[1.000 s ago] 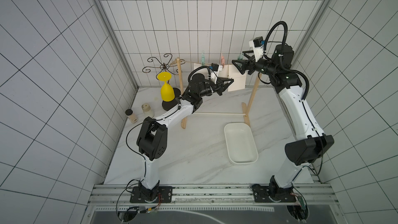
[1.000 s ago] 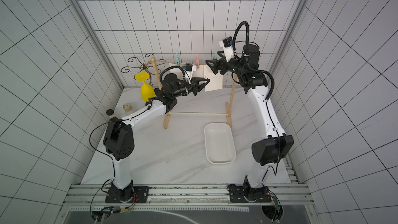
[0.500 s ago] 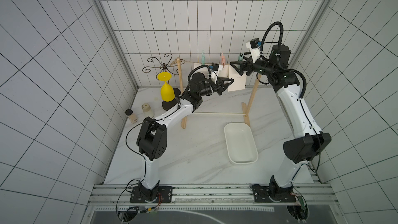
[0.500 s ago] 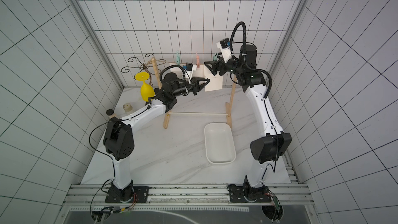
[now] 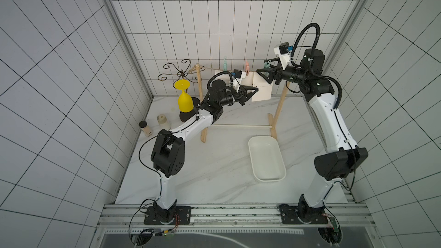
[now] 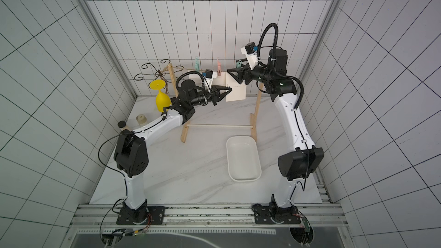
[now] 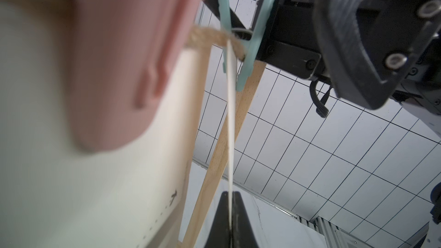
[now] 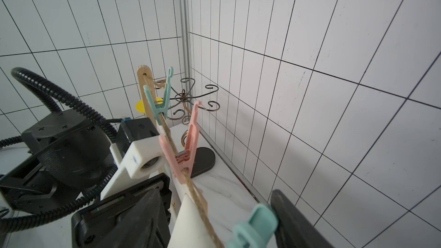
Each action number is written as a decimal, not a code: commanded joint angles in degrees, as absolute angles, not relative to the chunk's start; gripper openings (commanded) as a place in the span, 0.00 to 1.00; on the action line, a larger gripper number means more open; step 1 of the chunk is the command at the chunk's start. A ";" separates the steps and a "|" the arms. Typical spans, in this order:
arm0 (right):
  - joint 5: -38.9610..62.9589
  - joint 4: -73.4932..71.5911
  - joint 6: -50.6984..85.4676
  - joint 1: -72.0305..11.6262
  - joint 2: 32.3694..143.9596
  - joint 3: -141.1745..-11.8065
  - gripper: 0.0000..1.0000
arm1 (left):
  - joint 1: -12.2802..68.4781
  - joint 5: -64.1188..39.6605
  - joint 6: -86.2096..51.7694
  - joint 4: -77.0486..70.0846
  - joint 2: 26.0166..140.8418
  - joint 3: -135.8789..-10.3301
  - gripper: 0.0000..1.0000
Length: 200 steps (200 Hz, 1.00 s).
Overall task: Remove the postcards from the strings
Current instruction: Remove the clamp from the clothesline.
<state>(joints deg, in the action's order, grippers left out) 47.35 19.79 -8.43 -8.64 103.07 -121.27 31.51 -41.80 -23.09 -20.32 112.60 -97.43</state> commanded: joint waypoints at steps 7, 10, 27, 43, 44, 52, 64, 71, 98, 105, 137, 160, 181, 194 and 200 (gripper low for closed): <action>51.78 20.92 -8.66 -7.39 103.80 -124.68 0.74 | 30.94 -43.48 -23.55 -20.41 113.77 -99.48 0.00; 51.89 20.92 -8.63 -7.32 103.80 -124.66 0.75 | 30.93 -43.55 -23.58 -20.47 113.80 -99.49 0.00; 51.78 20.92 -8.48 -7.27 104.21 -124.85 0.78 | 30.85 -44.07 -23.69 -20.48 113.81 -99.48 0.00; 50.27 20.98 -8.10 -7.36 104.79 -125.30 0.81 | 30.82 -44.14 -23.73 -20.48 113.78 -99.49 0.00; 50.18 20.99 -8.09 -7.37 104.82 -125.36 0.81 | 30.79 -44.13 -23.73 -20.48 113.75 -99.49 0.00; 48.69 21.30 -8.09 -7.54 105.11 -125.66 0.82 | 30.76 -44.13 -23.73 -20.48 113.73 -99.47 0.00; 47.37 21.68 -8.34 -7.73 105.37 -125.90 0.83 | 30.70 -44.21 -23.73 -20.48 113.77 -99.44 0.00; 46.96 21.87 -8.43 -7.89 105.55 -125.95 0.83 | 30.76 -44.20 -23.73 -20.39 113.76 -99.45 0.00; 45.68 22.15 -8.55 -8.24 105.95 -126.10 0.84 | 30.69 -44.21 -23.64 -20.29 113.89 -99.53 0.00; 45.17 22.31 -8.68 -8.34 106.12 -126.21 0.84 | 30.76 -44.16 -23.58 -20.30 113.85 -99.53 0.00; 43.68 24.36 -10.18 -9.38 106.95 -127.29 0.84 | 30.75 -43.85 -23.04 -19.61 113.85 -99.90 0.00; 43.98 25.95 -11.31 -10.08 107.53 -128.18 0.84 | 30.62 -43.60 -22.68 -19.07 113.94 -100.09 0.00; 44.68 27.06 -12.02 -10.41 107.58 -128.40 0.84 | 30.45 -43.40 -22.86 -18.98 114.08 -100.25 0.00; 45.06 27.71 -12.45 -10.46 107.50 -128.50 0.84 | 30.23 -43.25 -23.09 -18.98 114.08 -100.19 0.00; 45.13 27.82 -12.57 -10.46 107.41 -128.50 0.83 | 30.13 -43.37 -23.31 -19.11 114.08 -100.11 0.00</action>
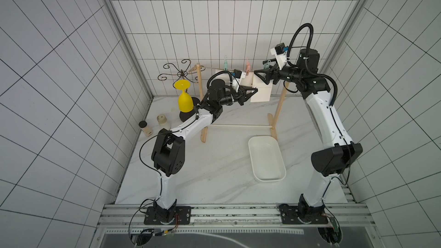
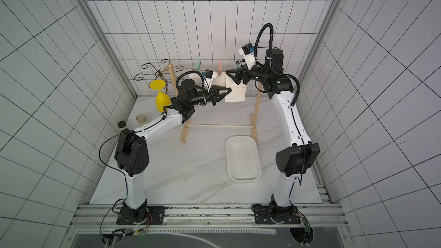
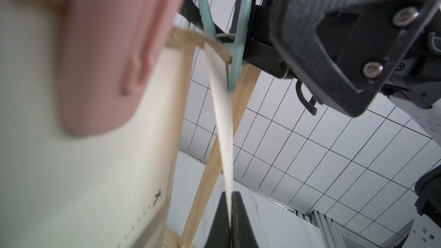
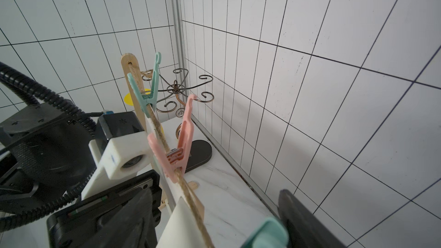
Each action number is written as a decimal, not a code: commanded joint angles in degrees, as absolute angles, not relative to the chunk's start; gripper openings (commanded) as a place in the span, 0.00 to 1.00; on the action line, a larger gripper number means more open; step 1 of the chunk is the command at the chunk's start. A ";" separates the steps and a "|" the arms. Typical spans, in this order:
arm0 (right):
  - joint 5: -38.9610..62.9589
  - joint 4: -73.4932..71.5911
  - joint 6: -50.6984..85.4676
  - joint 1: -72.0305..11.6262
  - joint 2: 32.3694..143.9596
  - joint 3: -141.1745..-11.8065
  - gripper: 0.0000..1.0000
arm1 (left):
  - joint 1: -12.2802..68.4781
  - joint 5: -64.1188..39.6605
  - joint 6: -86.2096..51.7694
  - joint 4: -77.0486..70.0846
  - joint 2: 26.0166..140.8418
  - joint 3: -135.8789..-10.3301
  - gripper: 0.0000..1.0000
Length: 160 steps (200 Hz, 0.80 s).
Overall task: Remove the postcards from the strings
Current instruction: Remove the clamp from the clothesline.
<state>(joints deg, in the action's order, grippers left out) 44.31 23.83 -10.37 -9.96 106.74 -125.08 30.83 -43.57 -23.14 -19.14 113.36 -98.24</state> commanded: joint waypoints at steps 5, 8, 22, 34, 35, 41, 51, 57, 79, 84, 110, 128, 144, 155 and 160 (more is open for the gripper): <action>45.25 27.97 -12.65 -10.46 107.40 -128.56 0.82 | 30.04 -43.40 -23.42 -19.22 114.08 -100.19 0.00; 45.40 28.12 -12.78 -10.46 107.45 -128.63 0.82 | 30.01 -43.47 -23.50 -19.31 114.15 -100.13 0.00; 46.08 28.71 -13.25 -10.46 107.29 -128.76 0.79 | 29.88 -43.64 -24.03 -19.76 114.13 -100.13 0.00; 46.93 28.96 -13.44 -10.46 107.14 -128.74 0.77 | 29.75 -43.90 -24.49 -20.20 114.22 -100.17 0.00; 46.98 28.98 -13.49 -10.46 107.14 -128.75 0.77 | 29.73 -43.92 -24.51 -20.25 114.24 -100.18 0.00; 47.31 29.00 -13.53 -10.46 107.14 -128.76 0.76 | 29.71 -44.03 -24.65 -20.35 114.23 -100.19 0.00; 48.06 29.18 -13.60 -10.36 107.18 -128.91 0.73 | 29.63 -44.19 -24.70 -20.38 114.24 -100.19 0.00; 48.35 29.26 -13.62 -10.29 107.16 -128.93 0.72 | 29.62 -44.31 -24.77 -20.35 114.18 -100.12 0.00; 49.92 29.44 -13.62 -9.86 107.23 -128.94 0.66 | 29.54 -44.96 -24.87 -20.30 114.30 -100.18 0.00; 50.45 29.44 -13.54 -9.72 107.31 -128.98 0.65 | 29.54 -45.02 -24.90 -20.22 114.25 -100.15 0.00; 53.86 29.46 -12.84 -8.66 107.49 -129.29 0.62 | 29.53 -45.60 -24.88 -20.04 114.34 -100.26 0.00; 55.38 29.44 -12.57 -8.02 107.53 -129.46 0.61 | 29.48 -46.24 -25.00 -19.89 114.50 -100.40 0.00; 56.51 29.49 -12.33 -7.52 107.66 -129.57 0.61 | 29.53 -46.83 -25.20 -19.67 114.72 -100.71 0.00; 57.58 29.57 -12.22 -7.23 107.78 -129.65 0.61 | 29.53 -47.12 -25.23 -19.45 114.79 -100.87 0.00; 58.15 29.58 -12.09 -7.06 107.84 -129.64 0.61 | 29.48 -47.21 -25.22 -19.42 114.88 -100.98 0.00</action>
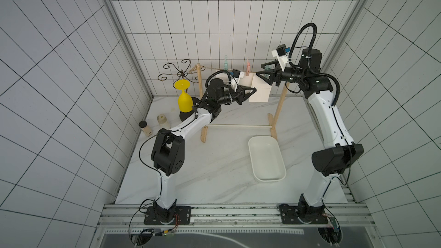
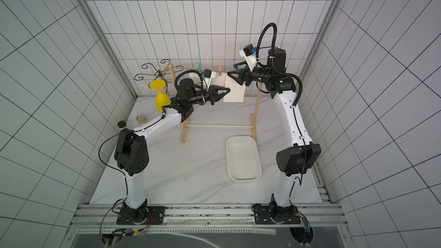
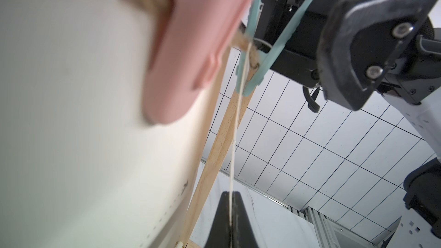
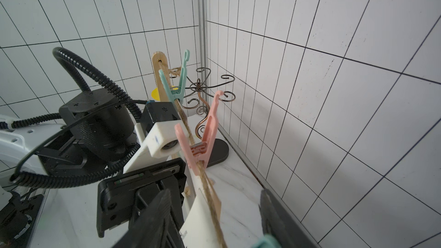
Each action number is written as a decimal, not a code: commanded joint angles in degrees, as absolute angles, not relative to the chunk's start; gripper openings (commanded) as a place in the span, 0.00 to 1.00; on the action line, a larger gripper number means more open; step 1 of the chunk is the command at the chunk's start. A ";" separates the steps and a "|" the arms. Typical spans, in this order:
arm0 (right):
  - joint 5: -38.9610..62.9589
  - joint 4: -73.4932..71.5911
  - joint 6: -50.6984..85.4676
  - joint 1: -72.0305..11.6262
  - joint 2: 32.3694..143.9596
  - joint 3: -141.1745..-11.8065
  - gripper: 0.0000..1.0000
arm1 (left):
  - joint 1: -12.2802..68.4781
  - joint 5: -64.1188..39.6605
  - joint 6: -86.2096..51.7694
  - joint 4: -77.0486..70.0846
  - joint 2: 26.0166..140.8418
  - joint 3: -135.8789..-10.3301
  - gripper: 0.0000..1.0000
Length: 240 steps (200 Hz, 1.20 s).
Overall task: Remove the postcards from the strings
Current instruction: Remove the clamp from the clothesline.
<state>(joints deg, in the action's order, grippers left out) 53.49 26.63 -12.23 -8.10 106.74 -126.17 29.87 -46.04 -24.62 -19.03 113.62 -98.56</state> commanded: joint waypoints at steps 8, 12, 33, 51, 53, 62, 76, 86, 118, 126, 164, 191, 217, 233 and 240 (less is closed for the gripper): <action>58.83 29.54 -11.89 -6.86 108.01 -129.79 0.60 | 29.42 -47.33 -25.22 -19.40 114.87 -100.90 0.00; 59.19 29.53 -11.78 -6.73 108.08 -129.81 0.60 | 29.44 -47.32 -25.28 -19.35 114.88 -100.96 0.00; 60.79 29.54 -11.27 -6.26 108.53 -130.12 0.58 | 29.36 -47.63 -25.31 -19.32 114.88 -100.96 0.00; 62.10 29.53 -10.86 -5.98 108.93 -130.58 0.58 | 29.28 -47.96 -25.40 -19.34 115.04 -101.07 0.00; 62.24 29.53 -10.82 -5.87 108.97 -130.64 0.58 | 29.27 -47.91 -25.40 -19.34 115.05 -101.07 0.00; 63.11 29.58 -10.68 -5.85 109.22 -130.86 0.56 | 29.22 -47.92 -25.40 -19.25 115.01 -101.07 0.00; 63.84 29.45 -10.46 -5.63 109.41 -131.04 0.55 | 29.27 -48.15 -25.40 -19.16 115.04 -101.07 0.00; 64.20 29.49 -10.37 -5.55 109.47 -131.11 0.54 | 29.22 -48.19 -25.40 -19.09 115.03 -101.07 0.00; 65.45 29.49 -10.11 -5.19 109.69 -131.29 0.52 | 29.27 -48.43 -25.40 -18.98 115.11 -101.25 0.00; 65.80 29.49 -10.02 -5.05 109.76 -131.31 0.52 | 29.27 -48.53 -25.35 -18.90 115.09 -101.25 0.00; 67.04 29.37 -9.76 -4.48 109.95 -131.40 0.51 | 29.19 -48.86 -25.31 -18.55 115.31 -101.50 0.00; 67.78 29.14 -9.49 -4.14 110.30 -131.48 0.50 | 29.18 -49.12 -25.31 -18.41 115.46 -101.76 0.00; 68.80 28.67 -8.91 -3.77 110.56 -131.57 0.50 | 29.18 -49.57 -25.31 -18.06 115.52 -101.95 0.00; 69.42 28.22 -8.45 -3.45 110.79 -131.57 0.50 | 29.18 -49.76 -25.14 -17.76 115.58 -102.11 0.00; 69.60 28.09 -8.30 -3.27 110.85 -131.66 0.50 | 29.18 -49.81 -25.05 -17.60 115.58 -102.16 0.00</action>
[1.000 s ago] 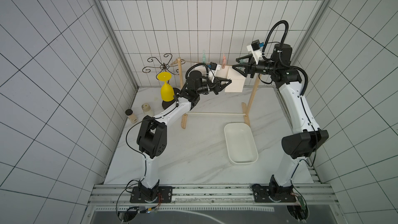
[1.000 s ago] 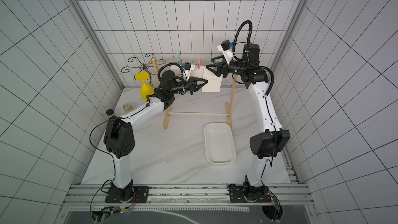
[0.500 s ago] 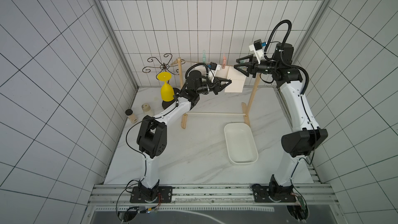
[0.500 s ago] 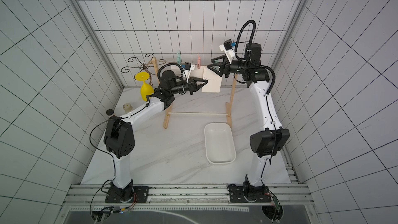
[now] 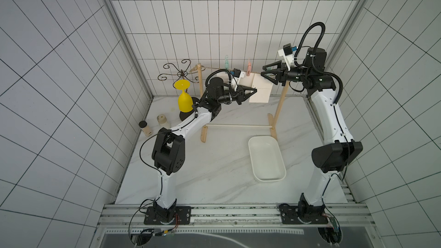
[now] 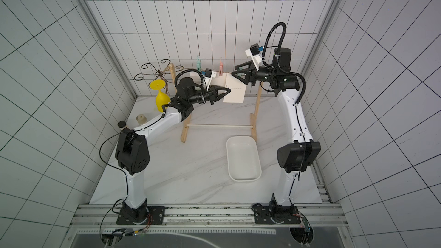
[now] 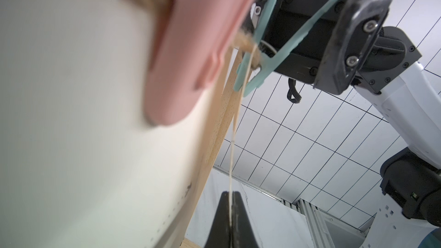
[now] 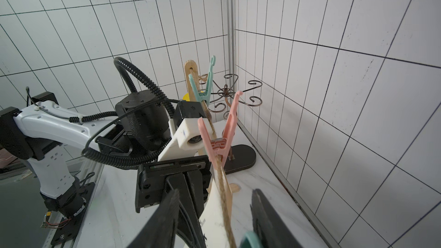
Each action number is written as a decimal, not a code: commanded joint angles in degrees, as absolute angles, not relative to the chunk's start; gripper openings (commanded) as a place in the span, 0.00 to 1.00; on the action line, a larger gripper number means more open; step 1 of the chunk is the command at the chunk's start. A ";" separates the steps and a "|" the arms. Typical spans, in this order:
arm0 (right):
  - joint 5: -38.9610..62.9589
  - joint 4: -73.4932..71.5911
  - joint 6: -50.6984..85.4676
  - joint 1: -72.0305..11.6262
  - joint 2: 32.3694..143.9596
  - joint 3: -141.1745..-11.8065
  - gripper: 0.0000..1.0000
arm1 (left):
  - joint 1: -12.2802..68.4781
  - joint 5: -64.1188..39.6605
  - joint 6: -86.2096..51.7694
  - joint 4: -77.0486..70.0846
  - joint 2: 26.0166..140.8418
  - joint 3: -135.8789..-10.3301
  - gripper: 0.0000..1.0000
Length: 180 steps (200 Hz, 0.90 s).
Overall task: Remove the postcards from the strings
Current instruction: Remove the clamp from the clothesline.
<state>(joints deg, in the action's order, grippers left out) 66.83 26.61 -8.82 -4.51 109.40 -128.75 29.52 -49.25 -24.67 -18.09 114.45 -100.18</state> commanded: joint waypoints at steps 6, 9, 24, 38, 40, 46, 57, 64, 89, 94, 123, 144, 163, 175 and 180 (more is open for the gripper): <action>69.84 27.91 -8.13 -3.19 110.91 -131.66 0.50 | 29.18 -49.84 -24.98 -17.50 115.64 -102.28 0.00; 69.99 27.87 -8.09 -3.12 110.98 -131.66 0.50 | 29.18 -49.92 -24.96 -17.45 115.60 -102.30 0.00; 70.55 27.22 -7.49 -2.91 111.09 -131.75 0.50 | 29.18 -50.11 -24.81 -17.14 115.71 -102.48 0.00; 71.16 26.66 -6.91 -2.68 111.19 -131.84 0.49 | 29.09 -50.27 -24.79 -17.05 115.75 -102.57 0.00; 71.25 26.59 -6.83 -2.65 111.18 -131.84 0.49 | 29.07 -50.32 -24.79 -16.98 115.75 -102.52 0.00; 71.51 26.34 -6.56 -2.55 111.27 -131.83 0.49 | 29.09 -50.36 -24.79 -16.96 115.75 -102.60 0.00; 71.93 25.81 -6.04 -2.46 111.44 -131.84 0.49 | 29.09 -50.62 -24.79 -16.88 115.79 -102.73 0.00; 72.19 25.51 -5.74 -2.46 111.53 -131.84 0.48 | 29.09 -50.71 -24.79 -16.79 115.84 -102.74 0.00; 72.98 24.75 -4.95 -2.37 111.84 -131.84 0.46 | 29.06 -50.93 -24.79 -16.79 115.86 -102.83 0.00; 73.11 24.63 -4.80 -2.37 111.88 -131.84 0.45 | 29.09 -50.93 -24.79 -16.71 115.88 -102.83 0.00; 73.56 24.09 -4.15 -2.37 112.15 -131.84 0.41 | 29.09 -51.02 -24.79 -16.70 116.10 -102.92 0.00; 73.65 24.04 -4.04 -2.37 112.24 -131.84 0.38 | 29.09 -51.15 -24.79 -16.61 116.18 -103.08 0.00; 73.56 23.99 -4.04 -2.37 112.32 -131.75 0.36 | 29.09 -51.15 -24.79 -16.52 116.19 -103.05 0.00; 73.43 23.99 -4.02 -2.37 112.32 -131.67 0.34 | 29.09 -51.20 -24.79 -16.52 116.23 -103.12 0.00; 73.39 23.99 -4.00 -2.37 112.31 -131.66 0.33 | 29.09 -51.15 -24.79 -16.52 116.19 -103.10 0.00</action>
<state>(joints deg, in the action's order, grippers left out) 71.31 22.31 -4.08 -3.14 110.91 -129.05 29.45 -50.98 -24.64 -16.67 114.52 -101.25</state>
